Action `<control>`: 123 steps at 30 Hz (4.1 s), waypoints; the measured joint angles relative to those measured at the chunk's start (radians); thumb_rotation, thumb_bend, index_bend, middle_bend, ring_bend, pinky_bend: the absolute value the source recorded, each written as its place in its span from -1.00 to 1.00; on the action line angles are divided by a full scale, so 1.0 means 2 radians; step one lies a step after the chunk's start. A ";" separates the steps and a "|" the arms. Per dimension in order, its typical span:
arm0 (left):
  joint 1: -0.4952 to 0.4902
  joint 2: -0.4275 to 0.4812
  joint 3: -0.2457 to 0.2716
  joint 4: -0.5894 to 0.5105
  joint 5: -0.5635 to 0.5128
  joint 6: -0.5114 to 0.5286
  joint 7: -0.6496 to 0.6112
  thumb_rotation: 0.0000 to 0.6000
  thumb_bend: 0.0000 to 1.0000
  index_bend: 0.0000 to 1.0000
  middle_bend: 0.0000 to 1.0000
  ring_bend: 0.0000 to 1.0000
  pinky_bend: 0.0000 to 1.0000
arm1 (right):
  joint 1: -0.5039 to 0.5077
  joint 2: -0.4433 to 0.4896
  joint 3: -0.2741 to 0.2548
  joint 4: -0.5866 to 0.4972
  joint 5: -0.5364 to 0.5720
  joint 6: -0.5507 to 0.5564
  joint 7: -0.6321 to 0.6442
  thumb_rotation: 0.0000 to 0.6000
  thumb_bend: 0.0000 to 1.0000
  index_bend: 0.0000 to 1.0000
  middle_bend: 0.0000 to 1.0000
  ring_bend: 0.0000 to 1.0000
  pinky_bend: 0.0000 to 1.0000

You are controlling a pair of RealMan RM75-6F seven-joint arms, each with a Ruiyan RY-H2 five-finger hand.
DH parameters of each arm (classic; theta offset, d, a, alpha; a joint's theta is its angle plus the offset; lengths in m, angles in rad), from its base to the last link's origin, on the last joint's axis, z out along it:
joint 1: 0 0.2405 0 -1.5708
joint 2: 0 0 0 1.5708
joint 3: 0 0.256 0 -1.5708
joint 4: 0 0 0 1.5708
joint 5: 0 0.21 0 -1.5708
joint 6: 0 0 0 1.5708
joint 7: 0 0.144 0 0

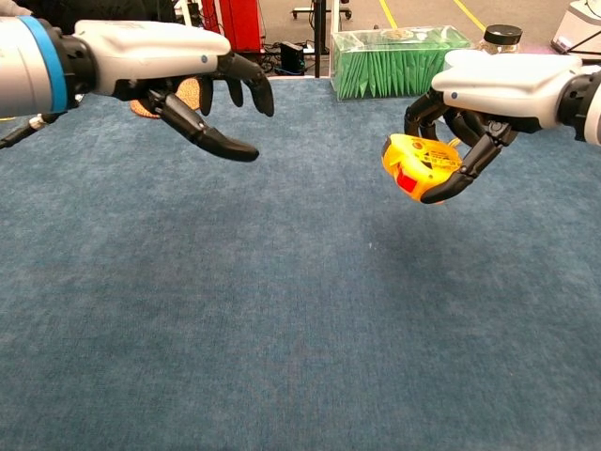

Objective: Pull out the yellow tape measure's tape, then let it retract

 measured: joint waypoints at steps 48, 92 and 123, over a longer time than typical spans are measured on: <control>-0.052 -0.073 0.007 0.076 0.019 0.015 -0.125 0.86 -0.59 -0.29 -0.73 -0.98 -0.57 | 0.000 0.005 -0.002 -0.025 -0.054 0.024 0.045 0.19 -0.79 0.21 0.31 0.35 0.16; -0.071 -0.098 -0.005 0.085 -0.001 0.006 -0.184 0.96 -0.48 -0.29 -0.73 -0.98 -0.57 | 0.003 -0.002 0.005 -0.028 -0.056 0.024 0.067 0.19 -0.79 0.21 0.31 0.35 0.15; -0.075 -0.112 -0.011 0.087 -0.017 0.016 -0.188 0.99 -0.44 -0.14 -0.74 -0.98 -0.57 | 0.006 -0.002 0.008 -0.024 -0.041 0.017 0.067 0.19 -0.79 0.21 0.31 0.35 0.15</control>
